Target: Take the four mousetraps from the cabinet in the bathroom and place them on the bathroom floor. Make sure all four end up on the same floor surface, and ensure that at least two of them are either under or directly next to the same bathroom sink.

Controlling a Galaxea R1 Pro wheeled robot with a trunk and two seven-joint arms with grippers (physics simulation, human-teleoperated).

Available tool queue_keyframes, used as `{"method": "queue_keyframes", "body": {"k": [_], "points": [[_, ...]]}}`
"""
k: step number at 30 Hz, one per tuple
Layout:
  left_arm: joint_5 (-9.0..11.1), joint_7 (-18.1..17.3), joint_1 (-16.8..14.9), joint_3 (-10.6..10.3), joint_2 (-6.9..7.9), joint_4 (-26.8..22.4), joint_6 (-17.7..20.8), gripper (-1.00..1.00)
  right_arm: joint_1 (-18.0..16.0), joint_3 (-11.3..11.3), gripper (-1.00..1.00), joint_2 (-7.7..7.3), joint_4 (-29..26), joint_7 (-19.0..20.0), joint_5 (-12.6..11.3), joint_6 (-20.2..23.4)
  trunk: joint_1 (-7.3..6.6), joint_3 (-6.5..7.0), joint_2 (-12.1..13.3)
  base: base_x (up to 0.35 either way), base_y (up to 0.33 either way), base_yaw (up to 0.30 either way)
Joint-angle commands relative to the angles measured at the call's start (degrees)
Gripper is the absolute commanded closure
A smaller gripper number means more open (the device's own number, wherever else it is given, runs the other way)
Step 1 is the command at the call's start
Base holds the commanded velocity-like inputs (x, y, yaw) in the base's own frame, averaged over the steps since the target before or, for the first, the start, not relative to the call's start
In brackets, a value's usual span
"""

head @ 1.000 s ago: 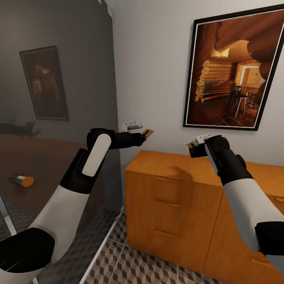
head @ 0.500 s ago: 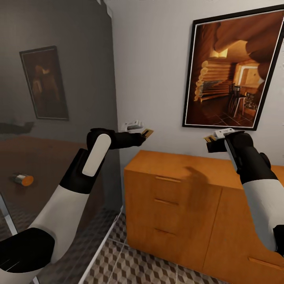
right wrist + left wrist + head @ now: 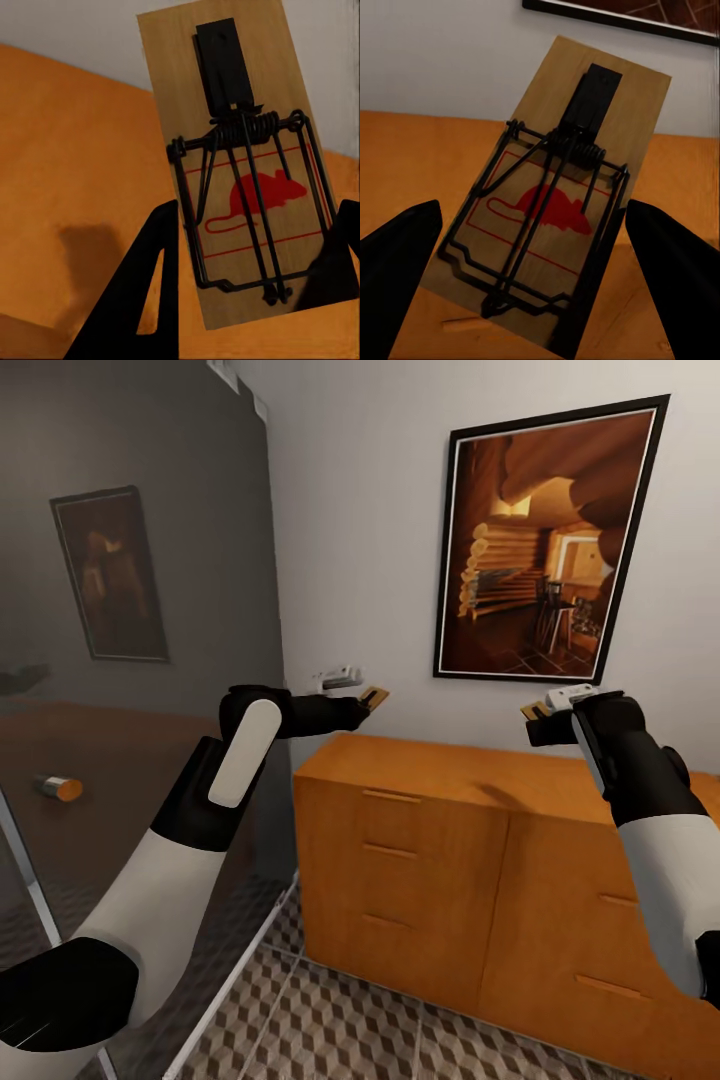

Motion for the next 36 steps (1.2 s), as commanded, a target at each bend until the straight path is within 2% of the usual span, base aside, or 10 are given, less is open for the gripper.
{"method": "queue_keyframes", "body": {"k": [1,10,18,28,36], "points": [[0.6,0.6,-0.1,0.0,-0.01,0.0,0.1,1.0,0.0,0.1,1.0,-0.07,-0.1,0.5,0.5,0.2,-0.03,-0.07,0.0,-0.256,-0.227,0.0],[0.6,0.6,-0.1,0.0,-0.01,0.0,0.1,1.0,0.0,0.2,1.0,-0.06,0.0,0.4,0.5,0.2,-0.03,-0.07,0.0,-0.191,-0.172,0.0],[0.6,0.6,-0.1,0.0,-0.01,0.0,0.1,1.0,0.0,0.0,1.0,-0.02,0.2,0.5,0.2,0.2,-0.03,-0.04,0.0,-0.019,-0.017,-0.008],[0.6,0.6,-0.1,0.0,-0.01,0.0,0.1,1.0,0.0,-0.1,1.0,0.02,0.3,0.4,0.2,0.2,-0.03,0.32,0.0,-0.001,-0.001,-0.153],[0.6,0.6,-0.1,0.0,-0.01,0.0,0.1,1.0,0.0,-0.1,1.0,0.26,0.3,0.4,0.2,0.2,-0.03,0.39,0.0,0.0,0.0,-0.042]]}}
